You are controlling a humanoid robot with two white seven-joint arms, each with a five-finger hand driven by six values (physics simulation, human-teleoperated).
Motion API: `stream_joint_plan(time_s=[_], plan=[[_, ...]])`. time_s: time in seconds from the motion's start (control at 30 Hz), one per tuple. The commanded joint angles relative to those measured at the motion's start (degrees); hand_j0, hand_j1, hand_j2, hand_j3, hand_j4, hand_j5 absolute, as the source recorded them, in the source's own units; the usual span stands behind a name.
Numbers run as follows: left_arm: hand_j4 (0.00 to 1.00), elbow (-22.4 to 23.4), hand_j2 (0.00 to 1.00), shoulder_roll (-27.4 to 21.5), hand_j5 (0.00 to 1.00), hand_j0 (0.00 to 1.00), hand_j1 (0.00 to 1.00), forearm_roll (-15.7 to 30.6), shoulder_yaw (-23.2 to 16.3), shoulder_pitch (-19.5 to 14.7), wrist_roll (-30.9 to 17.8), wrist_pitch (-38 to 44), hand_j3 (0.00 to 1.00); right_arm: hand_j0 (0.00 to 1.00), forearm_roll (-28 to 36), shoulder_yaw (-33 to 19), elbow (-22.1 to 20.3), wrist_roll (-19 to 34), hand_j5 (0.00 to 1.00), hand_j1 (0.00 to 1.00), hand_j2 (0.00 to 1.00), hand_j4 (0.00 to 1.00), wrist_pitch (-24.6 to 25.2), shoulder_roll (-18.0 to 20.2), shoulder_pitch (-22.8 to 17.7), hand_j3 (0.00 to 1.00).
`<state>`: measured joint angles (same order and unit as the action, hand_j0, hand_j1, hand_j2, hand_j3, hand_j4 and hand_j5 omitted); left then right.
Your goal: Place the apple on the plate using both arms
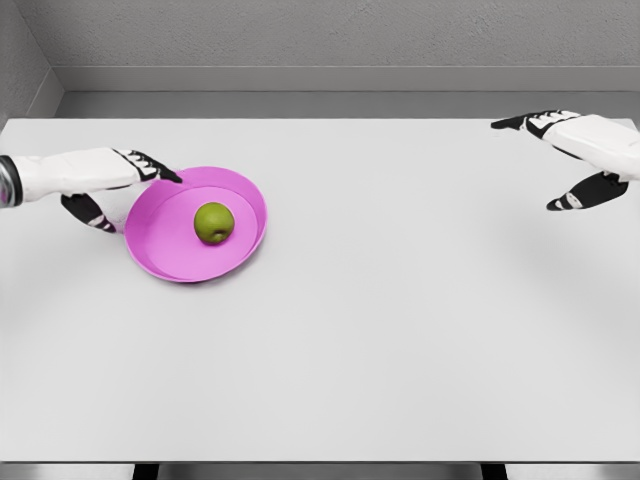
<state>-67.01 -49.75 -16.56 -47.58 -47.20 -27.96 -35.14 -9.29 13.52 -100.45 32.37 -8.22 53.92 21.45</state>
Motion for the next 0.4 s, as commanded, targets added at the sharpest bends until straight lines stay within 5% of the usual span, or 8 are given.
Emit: stream_joint_plan(time_s=[0.0,0.37], plan=[[1.00,0.4,1.00,-1.6,1.00,1.00,1.00,0.9,0.8,0.1,-0.2,0.1,1.00,1.00,0.1,-0.1,0.0,0.0,1.00,1.00,1.00,1.00,0.0,0.7,-0.1,1.00],[1.00,0.6,1.00,-1.8,1.00,1.00,1.00,0.7,1.6,0.6,-0.2,0.1,1.00,1.00,0.2,-0.1,0.0,0.0,1.00,1.00,1.00,1.00,0.0,1.4,-0.6,1.00]])
